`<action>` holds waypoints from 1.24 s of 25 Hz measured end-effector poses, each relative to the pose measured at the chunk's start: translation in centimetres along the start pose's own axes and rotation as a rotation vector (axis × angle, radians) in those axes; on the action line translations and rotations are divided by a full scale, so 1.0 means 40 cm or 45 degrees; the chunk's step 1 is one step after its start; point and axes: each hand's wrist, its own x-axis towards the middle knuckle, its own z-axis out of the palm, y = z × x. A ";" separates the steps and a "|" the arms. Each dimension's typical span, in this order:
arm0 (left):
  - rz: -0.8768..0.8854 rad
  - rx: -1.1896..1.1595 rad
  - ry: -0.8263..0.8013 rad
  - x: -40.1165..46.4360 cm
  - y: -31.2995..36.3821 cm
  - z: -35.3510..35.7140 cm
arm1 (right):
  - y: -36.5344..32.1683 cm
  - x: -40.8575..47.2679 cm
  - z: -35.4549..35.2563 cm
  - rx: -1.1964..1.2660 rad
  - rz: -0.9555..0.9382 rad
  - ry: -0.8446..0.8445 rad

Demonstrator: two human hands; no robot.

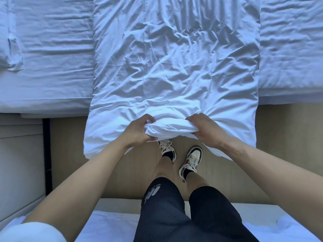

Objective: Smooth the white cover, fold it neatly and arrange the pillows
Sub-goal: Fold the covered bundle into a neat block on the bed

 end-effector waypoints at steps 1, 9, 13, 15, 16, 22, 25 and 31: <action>-0.026 0.007 0.002 0.006 0.002 -0.001 | 0.004 -0.003 0.003 -0.003 -0.008 0.000; -0.163 -0.112 -0.179 -0.005 0.020 -0.037 | 0.018 0.001 0.034 0.003 0.038 0.047; 0.000 0.383 0.072 0.024 0.018 0.015 | 0.021 -0.004 0.035 -0.041 0.015 0.066; 0.062 0.527 0.097 0.029 0.025 0.013 | 0.025 -0.008 0.037 -0.086 -0.008 0.076; 0.085 0.565 0.093 0.030 0.029 0.011 | 0.027 -0.012 0.040 -0.094 0.000 0.067; 0.039 0.231 -0.077 0.007 0.056 -0.014 | 0.010 -0.033 0.054 -0.032 0.067 0.139; 0.013 0.055 -0.110 -0.013 0.076 -0.031 | 0.001 -0.042 0.029 0.063 0.057 -0.058; 0.048 -0.020 -0.108 -0.022 0.084 -0.041 | 0.022 -0.040 0.025 0.159 0.212 -0.028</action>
